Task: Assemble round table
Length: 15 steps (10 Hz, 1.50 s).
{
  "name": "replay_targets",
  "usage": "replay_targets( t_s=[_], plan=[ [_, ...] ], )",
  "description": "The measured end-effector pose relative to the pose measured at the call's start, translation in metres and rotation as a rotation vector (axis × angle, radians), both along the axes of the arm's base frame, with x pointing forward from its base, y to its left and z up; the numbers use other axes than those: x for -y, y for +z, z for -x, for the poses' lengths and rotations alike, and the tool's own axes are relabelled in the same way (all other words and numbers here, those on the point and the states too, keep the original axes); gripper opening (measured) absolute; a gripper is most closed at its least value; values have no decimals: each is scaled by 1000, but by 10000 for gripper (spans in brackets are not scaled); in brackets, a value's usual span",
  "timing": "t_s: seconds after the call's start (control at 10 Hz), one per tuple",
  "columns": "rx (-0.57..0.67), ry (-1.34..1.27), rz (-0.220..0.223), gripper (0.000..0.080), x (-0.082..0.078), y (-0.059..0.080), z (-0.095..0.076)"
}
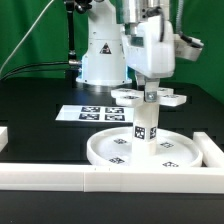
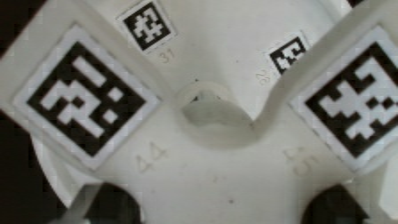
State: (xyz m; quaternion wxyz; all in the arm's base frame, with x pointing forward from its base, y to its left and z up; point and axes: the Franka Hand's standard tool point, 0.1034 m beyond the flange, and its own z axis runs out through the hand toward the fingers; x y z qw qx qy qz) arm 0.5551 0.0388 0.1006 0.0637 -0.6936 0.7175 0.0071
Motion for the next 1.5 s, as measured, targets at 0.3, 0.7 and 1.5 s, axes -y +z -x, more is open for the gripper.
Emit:
replay_targets(
  t_s=[0.3, 0.7, 1.5],
  plan=[
    [-23, -259, -44, 442, 1, 0, 0],
    [-54, -462, -68, 442, 2, 0, -2],
    [-15, -401, -117, 648, -2, 31, -11]
  ],
)
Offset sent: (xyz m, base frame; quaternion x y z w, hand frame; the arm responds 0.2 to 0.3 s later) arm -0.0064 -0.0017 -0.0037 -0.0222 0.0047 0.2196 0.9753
